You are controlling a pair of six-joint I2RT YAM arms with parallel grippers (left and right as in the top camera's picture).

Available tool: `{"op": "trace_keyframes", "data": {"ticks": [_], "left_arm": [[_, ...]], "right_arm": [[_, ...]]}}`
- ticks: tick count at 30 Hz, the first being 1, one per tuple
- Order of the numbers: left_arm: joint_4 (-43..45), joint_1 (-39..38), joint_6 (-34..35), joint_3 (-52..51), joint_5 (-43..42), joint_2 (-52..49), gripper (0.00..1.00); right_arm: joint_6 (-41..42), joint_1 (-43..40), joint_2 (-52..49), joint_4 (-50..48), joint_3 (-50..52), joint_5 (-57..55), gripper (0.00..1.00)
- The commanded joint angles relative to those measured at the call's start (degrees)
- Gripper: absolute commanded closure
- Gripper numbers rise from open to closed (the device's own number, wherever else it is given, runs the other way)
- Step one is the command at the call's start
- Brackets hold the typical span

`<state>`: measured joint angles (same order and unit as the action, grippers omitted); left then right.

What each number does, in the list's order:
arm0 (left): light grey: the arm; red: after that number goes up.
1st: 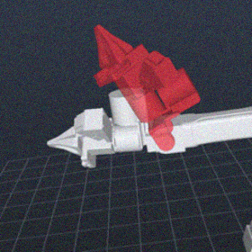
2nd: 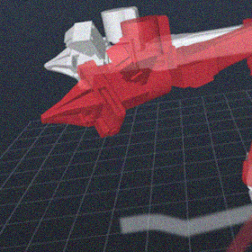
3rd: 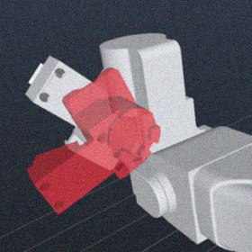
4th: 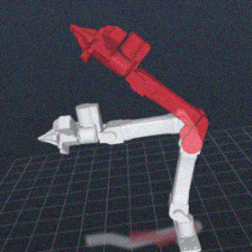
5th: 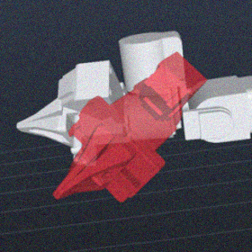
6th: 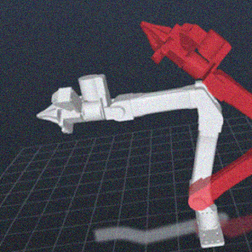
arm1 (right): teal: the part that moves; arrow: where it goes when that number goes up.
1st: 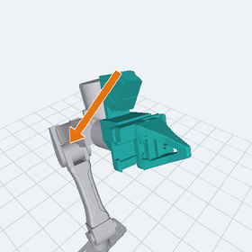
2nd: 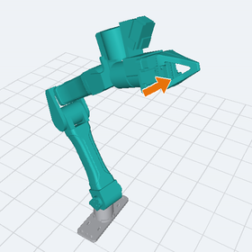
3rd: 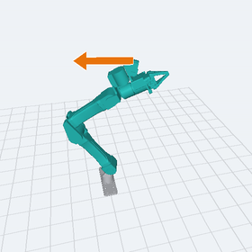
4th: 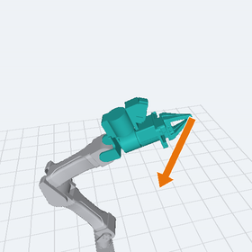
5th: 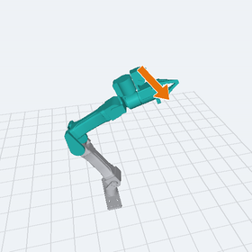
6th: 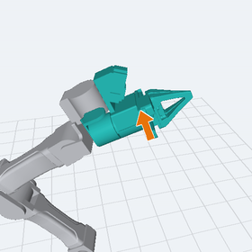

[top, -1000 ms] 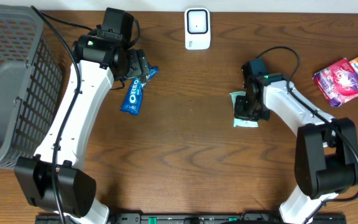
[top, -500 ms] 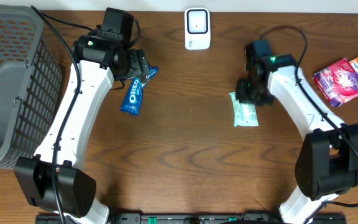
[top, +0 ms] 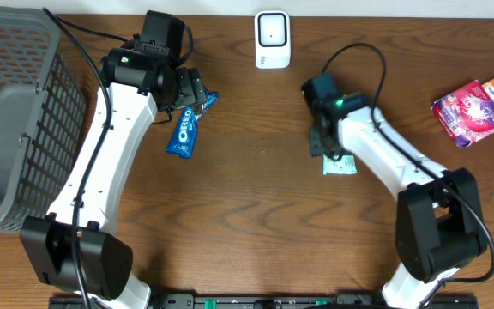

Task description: Scan the item barcode

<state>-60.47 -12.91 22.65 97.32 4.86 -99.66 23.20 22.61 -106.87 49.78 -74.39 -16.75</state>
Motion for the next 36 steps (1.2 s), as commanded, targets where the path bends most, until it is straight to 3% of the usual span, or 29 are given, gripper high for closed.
{"op": "trace_keyframes", "data": {"ticks": [1, 19, 23, 26, 31, 36], "left_arm": [[-0.33, 0.07, -0.11, 0.31, 0.52, -0.31, 0.02], [-0.33, 0.07, -0.11, 0.31, 0.52, -0.31, 0.02], [-0.33, 0.07, -0.11, 0.31, 0.52, -0.31, 0.02], [-0.33, 0.07, -0.11, 0.31, 0.52, -0.31, 0.02], [-0.33, 0.07, -0.11, 0.31, 0.52, -0.31, 0.02], [-0.33, 0.07, -0.11, 0.31, 0.52, -0.31, 0.02]], "right_arm": [[1.51, 1.09, -0.28, -4.11, 3.54, -6.03, 0.42], [-0.98, 1.81, -0.28, -21.99, 15.37, -8.74, 0.43], [-0.94, 1.73, -0.28, -22.64, 15.54, -6.58, 0.59], [-0.83, 1.6, -0.28, -23.04, 15.54, -4.92, 0.83], [1.4, 0.94, -0.24, -22.69, 14.43, 0.9, 0.83], [2.93, -2.6, 0.5, -20.09, 8.76, 15.39, 0.85]]}}
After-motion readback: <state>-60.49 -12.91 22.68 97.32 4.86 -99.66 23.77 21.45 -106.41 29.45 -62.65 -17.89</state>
